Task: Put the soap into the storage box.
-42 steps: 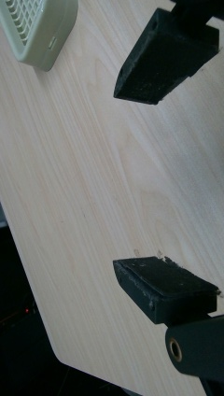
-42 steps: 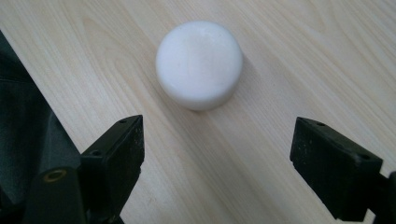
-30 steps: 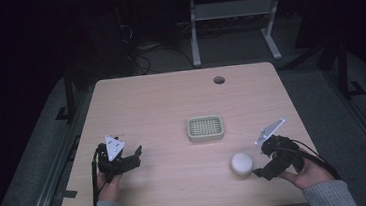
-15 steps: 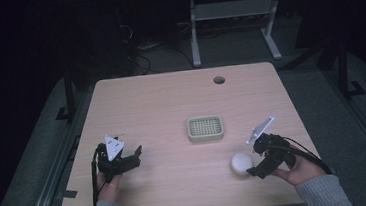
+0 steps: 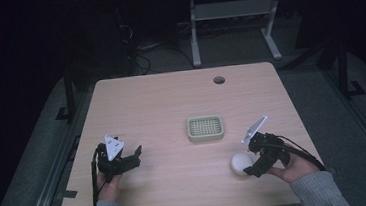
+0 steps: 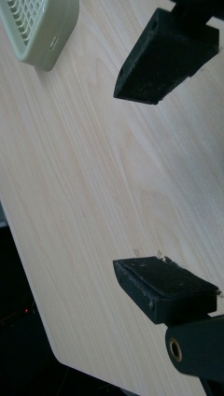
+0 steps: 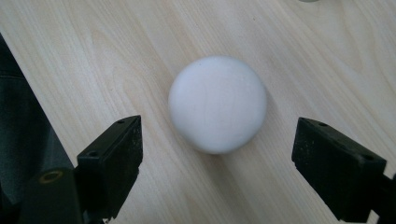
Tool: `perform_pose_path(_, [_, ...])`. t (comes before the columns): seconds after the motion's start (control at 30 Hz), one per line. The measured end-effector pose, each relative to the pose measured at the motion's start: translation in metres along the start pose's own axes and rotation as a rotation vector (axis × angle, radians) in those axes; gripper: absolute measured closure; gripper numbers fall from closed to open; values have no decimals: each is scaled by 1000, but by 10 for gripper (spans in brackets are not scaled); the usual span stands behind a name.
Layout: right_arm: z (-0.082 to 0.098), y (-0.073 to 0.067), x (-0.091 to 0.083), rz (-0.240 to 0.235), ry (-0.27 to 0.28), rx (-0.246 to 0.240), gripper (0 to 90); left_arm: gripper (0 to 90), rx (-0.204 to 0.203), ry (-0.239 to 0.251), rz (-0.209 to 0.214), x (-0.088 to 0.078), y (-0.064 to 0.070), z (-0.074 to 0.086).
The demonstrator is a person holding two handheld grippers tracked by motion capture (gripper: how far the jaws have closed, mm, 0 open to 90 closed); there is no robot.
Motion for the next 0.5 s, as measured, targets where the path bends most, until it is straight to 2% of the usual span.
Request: perform_pose_path(0.5, [-12,0,24,-5,-68,-27,154,148,-1,1,1,0,0,0])
Point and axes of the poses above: each handheld gripper's, and its own axes: x roughly forward along the jaws, z roughly out of its underside, y roughly to its right, the point moved 7 cm from there along x, roughly forward along the jaws, and after that the axes turned 2 degrees about -z, right-handed, at the moved point
